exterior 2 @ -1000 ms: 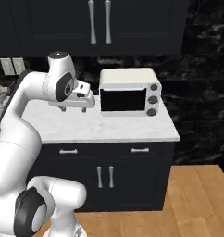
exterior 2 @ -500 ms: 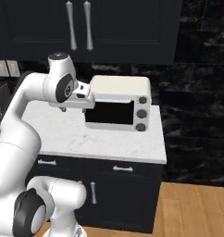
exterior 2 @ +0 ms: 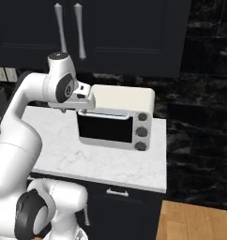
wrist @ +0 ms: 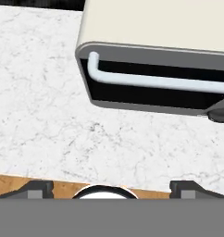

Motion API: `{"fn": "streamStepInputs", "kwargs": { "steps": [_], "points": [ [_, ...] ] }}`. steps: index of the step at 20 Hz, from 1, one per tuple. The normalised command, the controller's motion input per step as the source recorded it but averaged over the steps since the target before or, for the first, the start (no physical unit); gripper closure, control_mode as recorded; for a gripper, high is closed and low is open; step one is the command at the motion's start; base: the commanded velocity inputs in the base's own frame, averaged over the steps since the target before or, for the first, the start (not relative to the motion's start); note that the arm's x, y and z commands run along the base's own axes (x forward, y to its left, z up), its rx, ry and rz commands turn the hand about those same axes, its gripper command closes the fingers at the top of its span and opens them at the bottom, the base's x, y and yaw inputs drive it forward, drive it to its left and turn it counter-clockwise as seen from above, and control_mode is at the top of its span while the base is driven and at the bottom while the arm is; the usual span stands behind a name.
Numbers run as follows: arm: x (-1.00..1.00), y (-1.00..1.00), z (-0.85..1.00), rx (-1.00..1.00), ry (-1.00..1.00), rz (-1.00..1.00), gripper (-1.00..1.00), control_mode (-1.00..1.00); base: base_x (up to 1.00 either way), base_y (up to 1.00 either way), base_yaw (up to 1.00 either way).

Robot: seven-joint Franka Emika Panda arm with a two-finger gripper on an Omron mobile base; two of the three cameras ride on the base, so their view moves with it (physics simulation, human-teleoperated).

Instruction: Navigate to the toaster oven.

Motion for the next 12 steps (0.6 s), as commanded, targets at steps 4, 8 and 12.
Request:
{"fn": "streamStepInputs", "kwargs": {
  "steps": [4,8,12],
  "points": [
    [0.0,0.0,0.0,0.0,0.0,0.0,-1.0,1.0,0.75,-0.29,0.13],
    [0.0,0.0,0.0,0.0,0.0,0.0,-1.0,1.0,0.58,-0.41,0.07],
    [0.0,0.0,0.0,0.0,0.0,0.0,-1.0,1.0,0.08,-0.69,0.0]
  ]
}}
